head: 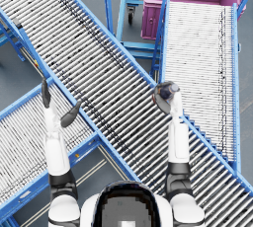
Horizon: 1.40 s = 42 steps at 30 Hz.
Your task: Pick up the oil and place it on the left assembly line, put the cola on the right, and keep Sprite still
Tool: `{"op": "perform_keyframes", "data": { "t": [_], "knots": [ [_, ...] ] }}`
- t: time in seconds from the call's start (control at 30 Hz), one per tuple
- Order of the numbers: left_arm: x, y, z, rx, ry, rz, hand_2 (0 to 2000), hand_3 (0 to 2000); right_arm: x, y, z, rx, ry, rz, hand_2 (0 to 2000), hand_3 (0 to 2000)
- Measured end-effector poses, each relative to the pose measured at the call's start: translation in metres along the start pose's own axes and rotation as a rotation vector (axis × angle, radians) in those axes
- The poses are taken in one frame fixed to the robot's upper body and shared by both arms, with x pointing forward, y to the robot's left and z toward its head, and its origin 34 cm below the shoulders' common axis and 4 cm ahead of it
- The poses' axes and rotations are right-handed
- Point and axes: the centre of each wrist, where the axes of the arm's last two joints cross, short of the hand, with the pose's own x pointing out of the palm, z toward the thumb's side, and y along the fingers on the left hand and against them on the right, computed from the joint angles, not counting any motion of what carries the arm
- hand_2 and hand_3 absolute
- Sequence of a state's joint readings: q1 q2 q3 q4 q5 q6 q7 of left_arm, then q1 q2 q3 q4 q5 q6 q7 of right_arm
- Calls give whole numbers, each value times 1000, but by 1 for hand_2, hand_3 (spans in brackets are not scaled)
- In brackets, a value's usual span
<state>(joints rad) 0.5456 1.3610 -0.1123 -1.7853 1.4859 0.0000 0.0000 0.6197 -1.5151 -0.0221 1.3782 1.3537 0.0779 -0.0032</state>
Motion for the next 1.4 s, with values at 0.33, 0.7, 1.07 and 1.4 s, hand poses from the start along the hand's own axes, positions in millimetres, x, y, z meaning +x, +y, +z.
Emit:
{"op": "perform_keyframes", "data": {
  "t": [0.33,0.7,1.07,1.4],
  "knots": [
    [5,3,8,34,-8,-13,0,0,-110,-47,41,-55,-46,-352,0,1347],
    [4,3,7,30,-11,-6,0,0,-128,-76,112,-212,-37,-415,0,0],
    [9,20,-1,11,-22,-18,0,0,-66,-22,122,-385,92,-236,0,0],
    [10,25,-18,-52,-31,-10,0,0,-50,11,79,-274,95,-194,0,0]
  ]
}}
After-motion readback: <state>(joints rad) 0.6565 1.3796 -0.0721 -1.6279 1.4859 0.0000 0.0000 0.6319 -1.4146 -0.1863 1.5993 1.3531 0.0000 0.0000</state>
